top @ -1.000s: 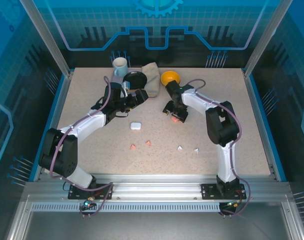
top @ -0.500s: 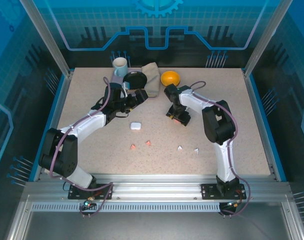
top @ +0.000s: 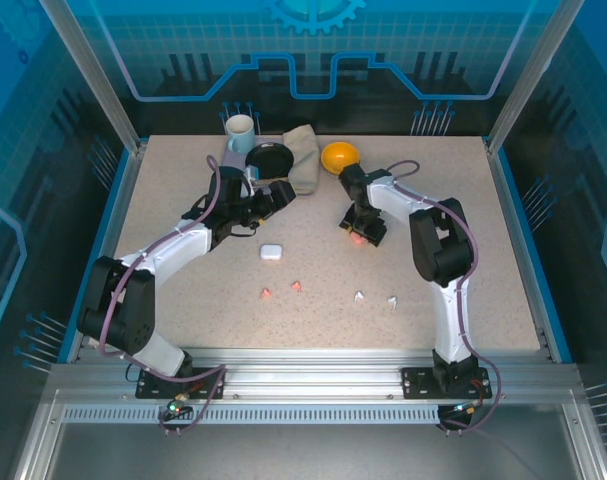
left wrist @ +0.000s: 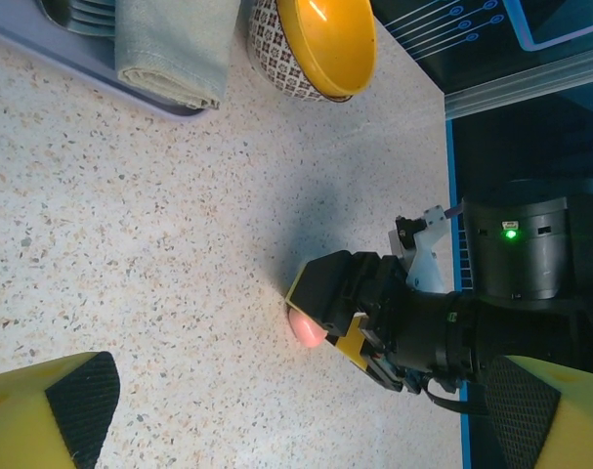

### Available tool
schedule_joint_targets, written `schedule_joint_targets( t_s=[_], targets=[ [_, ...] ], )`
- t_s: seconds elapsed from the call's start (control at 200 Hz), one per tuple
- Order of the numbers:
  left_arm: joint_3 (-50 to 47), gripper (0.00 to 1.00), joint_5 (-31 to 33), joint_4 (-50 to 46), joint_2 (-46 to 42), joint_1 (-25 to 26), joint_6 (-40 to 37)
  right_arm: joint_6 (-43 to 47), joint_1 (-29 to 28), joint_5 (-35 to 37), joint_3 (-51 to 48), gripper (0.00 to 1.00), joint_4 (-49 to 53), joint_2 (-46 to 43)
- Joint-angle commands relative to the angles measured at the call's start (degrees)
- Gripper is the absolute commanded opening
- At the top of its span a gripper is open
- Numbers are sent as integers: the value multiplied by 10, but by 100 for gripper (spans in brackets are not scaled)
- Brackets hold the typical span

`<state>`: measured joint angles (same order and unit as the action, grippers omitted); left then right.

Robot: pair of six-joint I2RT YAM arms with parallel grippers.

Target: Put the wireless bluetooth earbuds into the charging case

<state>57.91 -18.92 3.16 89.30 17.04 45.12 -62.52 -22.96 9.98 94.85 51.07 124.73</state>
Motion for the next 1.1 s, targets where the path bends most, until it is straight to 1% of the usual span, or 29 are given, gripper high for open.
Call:
schedule_joint_targets(
  t_s=[0.0,0.095,0.125,0.155,0.23,0.395,0.52,0.595,0.695,0.84,0.905,0.97,1.04,1.095],
  targets=[
    [1,99,-18,-15,6,-3,5,16,10,-18,-16,62,-25,16],
    [-2,99,-28,-17,9,-3,8,14,12,-40,-50,52,-54,4],
    [-4,99,-32,-16,9,-3,11,13,14,-49,-65,49,-73,-4],
    [-7,99,-35,-15,7,-3,12,13,16,-57,-82,43,-93,-15],
    [-15,99,-45,-11,6,-3,19,18,17,-76,-123,36,-140,-43],
    [-25,99,-70,1,14,-3,48,63,18,-130,-199,35,-271,-109],
    [-8,99,-99,-3,37,-3,91,135,17,-163,-242,34,-344,-160],
    [28,99,-111,-51,61,-3,111,184,18,-187,-268,34,-387,-191],
    [78,99,-135,-106,94,-3,147,243,20,-239,-299,34,-444,-226],
    [136,99,-177,-150,134,-3,223,296,19,-318,-358,34,-539,-280],
    [146,99,-208,-136,151,-3,275,309,19,-340,-374,35,-561,-300],
    [143,99,-236,-103,165,-3,333,323,17,-357,-379,35,-561,-312],
    [137,99,-250,-76,174,-3,379,340,12,-363,-382,34,-552,-321],
    [138,99,-255,-68,180,-1,400,350,5,-364,-383,35,-547,-326]
  ],
)
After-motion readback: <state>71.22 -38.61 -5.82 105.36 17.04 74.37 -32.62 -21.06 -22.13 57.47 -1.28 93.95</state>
